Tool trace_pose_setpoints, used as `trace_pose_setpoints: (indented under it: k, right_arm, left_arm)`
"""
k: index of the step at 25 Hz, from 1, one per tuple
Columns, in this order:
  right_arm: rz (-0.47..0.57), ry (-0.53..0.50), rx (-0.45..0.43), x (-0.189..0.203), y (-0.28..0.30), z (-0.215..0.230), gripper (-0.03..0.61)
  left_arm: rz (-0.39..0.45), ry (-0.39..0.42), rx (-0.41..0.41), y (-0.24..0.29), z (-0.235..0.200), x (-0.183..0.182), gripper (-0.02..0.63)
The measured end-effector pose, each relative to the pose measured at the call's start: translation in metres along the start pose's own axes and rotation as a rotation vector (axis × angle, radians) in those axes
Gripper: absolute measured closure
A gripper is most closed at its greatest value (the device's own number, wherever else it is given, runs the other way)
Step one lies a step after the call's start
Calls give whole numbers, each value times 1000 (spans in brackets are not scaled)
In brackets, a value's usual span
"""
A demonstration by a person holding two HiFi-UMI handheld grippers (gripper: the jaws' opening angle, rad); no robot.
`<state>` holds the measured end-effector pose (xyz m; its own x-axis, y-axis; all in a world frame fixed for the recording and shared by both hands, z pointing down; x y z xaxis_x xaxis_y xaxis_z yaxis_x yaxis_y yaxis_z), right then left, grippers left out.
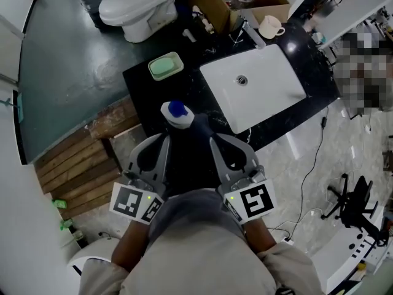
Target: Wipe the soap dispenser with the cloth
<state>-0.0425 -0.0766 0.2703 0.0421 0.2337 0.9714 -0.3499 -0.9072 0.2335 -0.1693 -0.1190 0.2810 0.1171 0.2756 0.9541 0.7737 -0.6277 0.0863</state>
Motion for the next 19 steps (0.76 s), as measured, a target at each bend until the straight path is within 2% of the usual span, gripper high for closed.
trace_pose_setpoints:
  k: [19]
  right_arm:
    - [-25, -12, 10, 1, -1, -6, 580]
  left_arm:
    - [2, 6, 4, -3, 0, -3, 607]
Point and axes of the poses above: the fingertips, and each gripper's own axes: y forward along the fingers, z to its right, x out of its underside, the point moved 3 cm from there along -y, backward along the fingers, and after that the axes turned 3 degrees about x, right-handed, at the moved point
